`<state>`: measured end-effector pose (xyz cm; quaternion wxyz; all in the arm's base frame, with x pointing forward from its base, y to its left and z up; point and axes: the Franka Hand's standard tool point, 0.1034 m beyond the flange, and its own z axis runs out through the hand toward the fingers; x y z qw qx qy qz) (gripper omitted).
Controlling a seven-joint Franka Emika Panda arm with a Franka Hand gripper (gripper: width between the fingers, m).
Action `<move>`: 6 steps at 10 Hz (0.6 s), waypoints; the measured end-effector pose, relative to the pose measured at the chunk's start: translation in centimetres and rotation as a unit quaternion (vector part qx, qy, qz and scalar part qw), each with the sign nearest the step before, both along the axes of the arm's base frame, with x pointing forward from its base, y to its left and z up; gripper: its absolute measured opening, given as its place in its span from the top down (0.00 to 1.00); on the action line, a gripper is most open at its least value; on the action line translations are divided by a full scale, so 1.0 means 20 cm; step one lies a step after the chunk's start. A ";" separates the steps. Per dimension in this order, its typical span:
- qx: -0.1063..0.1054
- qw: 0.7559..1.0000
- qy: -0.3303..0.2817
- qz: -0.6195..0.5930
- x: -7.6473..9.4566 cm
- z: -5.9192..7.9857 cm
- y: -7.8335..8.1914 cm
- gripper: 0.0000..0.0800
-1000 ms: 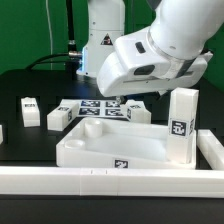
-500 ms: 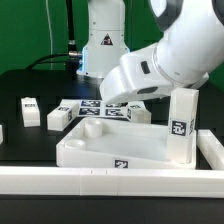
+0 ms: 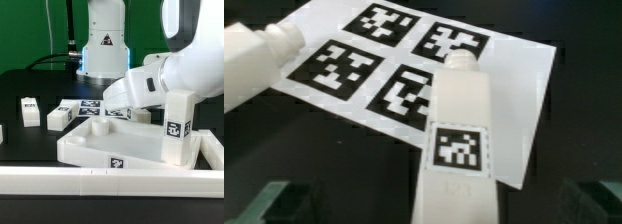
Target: Assemble desk
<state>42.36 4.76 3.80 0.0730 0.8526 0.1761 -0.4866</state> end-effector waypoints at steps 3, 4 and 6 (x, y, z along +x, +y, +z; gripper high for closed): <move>0.002 1.000 -0.011 -0.001 0.00 -0.06 0.00 0.19; 0.002 1.000 -0.015 0.000 -0.01 -0.08 0.00 0.19; 0.004 1.000 -0.017 0.002 -0.02 -0.11 0.01 0.19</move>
Offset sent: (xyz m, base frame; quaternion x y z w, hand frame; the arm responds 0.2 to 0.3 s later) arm -0.0085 0.0071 -0.0193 0.0034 0.0263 0.0182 0.9995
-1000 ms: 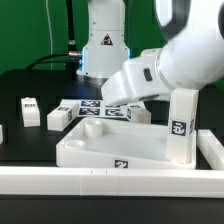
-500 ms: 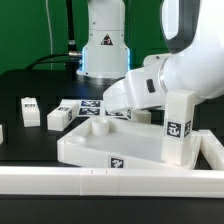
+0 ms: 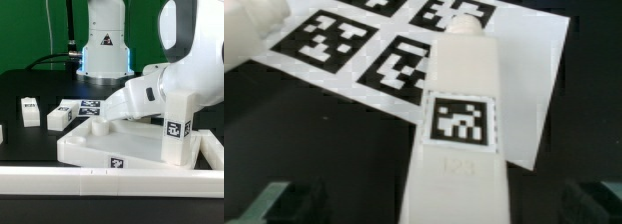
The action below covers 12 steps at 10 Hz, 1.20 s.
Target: Assemble desk
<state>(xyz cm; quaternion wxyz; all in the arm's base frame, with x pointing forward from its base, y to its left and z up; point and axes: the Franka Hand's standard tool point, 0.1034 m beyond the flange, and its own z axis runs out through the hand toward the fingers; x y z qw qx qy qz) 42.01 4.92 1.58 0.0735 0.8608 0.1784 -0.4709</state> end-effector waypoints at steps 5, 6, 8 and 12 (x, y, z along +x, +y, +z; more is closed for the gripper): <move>0.000 1.000 0.000 0.001 -0.01 -0.03 0.00 0.19; 0.000 1.000 0.000 0.001 -0.01 -0.03 0.00 0.19; 0.000 1.000 0.000 0.001 -0.01 -0.03 0.00 0.51; 0.000 1.000 0.000 0.001 -0.01 -0.03 0.00 0.64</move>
Offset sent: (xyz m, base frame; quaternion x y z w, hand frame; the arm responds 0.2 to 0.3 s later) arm -0.0011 0.0046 -0.0147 -0.0008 0.0161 0.0113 0.9998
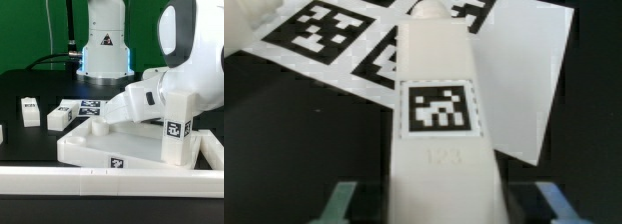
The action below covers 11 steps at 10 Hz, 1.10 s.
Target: Assemble desk
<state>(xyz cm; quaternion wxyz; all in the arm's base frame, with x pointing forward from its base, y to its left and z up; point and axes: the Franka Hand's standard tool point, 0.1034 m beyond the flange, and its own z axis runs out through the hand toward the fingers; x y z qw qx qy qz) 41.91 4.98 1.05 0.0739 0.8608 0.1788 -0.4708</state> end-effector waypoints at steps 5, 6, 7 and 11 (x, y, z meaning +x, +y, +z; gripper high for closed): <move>0.012 1.000 0.025 -0.008 0.04 0.24 -0.09 0.64; 0.014 0.999 0.036 -0.016 0.05 0.34 -0.13 0.64; 0.016 0.999 0.035 -0.023 0.08 0.42 -0.16 0.64; 0.028 0.999 0.013 -0.025 0.13 0.45 -0.20 0.64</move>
Offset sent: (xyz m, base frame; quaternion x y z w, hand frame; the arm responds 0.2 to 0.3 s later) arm 0.0077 -0.0203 0.0593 0.0320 -0.0445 -0.0384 0.9978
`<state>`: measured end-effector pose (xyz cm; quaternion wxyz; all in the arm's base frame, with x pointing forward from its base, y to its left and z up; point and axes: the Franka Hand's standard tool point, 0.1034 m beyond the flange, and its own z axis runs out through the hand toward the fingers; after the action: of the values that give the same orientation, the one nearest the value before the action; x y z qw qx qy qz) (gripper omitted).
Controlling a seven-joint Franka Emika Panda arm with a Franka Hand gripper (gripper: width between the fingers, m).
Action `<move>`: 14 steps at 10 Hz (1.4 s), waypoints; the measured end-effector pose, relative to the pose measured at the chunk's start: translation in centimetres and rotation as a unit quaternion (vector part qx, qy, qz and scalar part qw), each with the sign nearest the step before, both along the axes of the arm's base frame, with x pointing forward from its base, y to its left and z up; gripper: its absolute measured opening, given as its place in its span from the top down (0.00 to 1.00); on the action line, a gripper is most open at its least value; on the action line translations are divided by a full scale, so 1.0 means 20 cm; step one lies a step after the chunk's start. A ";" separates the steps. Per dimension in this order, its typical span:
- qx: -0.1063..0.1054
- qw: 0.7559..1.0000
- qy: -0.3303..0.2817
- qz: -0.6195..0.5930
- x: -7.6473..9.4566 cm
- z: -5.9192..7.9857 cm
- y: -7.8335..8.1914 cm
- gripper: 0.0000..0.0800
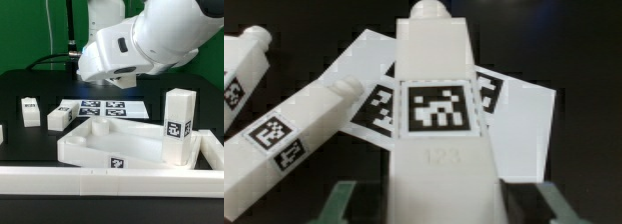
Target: Assemble desk
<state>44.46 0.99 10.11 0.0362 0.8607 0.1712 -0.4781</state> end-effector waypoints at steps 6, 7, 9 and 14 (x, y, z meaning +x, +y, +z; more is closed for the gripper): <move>0.034 0.992 -0.119 -0.010 0.25 0.20 -0.10 0.64; 0.040 0.988 -0.147 -0.007 0.25 0.20 -0.10 0.64; 0.052 0.977 -0.207 -0.006 0.28 0.20 -0.11 0.64; 0.095 0.932 -0.336 -0.094 0.43 0.23 -0.11 0.64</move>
Offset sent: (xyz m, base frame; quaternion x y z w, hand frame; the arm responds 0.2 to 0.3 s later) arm 0.0350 -0.0162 0.0394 0.0458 0.1040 0.0083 0.9935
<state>53.02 -1.15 14.76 -0.0357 0.9827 0.1120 -0.1433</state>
